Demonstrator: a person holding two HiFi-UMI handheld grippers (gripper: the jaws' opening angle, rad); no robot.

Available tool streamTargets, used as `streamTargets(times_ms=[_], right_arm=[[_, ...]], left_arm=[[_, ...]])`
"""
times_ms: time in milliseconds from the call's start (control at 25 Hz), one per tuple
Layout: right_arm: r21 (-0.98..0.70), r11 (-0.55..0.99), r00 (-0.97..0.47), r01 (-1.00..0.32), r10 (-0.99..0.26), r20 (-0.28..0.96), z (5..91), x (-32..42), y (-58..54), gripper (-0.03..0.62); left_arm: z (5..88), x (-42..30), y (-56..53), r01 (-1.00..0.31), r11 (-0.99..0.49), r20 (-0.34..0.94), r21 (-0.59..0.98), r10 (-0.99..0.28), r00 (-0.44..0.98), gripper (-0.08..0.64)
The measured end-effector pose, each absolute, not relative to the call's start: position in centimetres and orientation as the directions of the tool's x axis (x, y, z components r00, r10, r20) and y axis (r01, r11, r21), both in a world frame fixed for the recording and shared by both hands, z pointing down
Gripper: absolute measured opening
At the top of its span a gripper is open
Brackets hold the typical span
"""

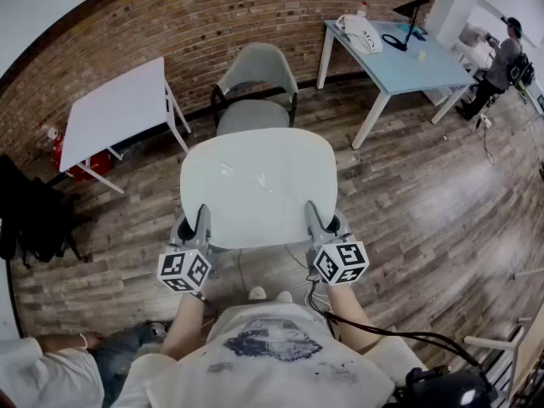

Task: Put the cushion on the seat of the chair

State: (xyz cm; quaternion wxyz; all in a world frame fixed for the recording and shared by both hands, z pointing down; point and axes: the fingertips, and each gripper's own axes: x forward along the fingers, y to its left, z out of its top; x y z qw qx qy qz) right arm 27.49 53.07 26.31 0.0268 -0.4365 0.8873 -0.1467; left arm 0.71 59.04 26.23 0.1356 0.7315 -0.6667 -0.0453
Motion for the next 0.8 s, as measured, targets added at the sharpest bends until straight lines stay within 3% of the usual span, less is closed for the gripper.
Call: streamTargets(times_ms=[800], right_arm=[[-0.301, 0.594, -0.642, -0.746, -0.762, 0.089, 28.6, 26.9, 46.9, 0.064]], left_arm=[[28.2, 0.0, 53.5, -0.968, -0.046, 0.114, 0.246, -0.99, 0.076, 0.064]])
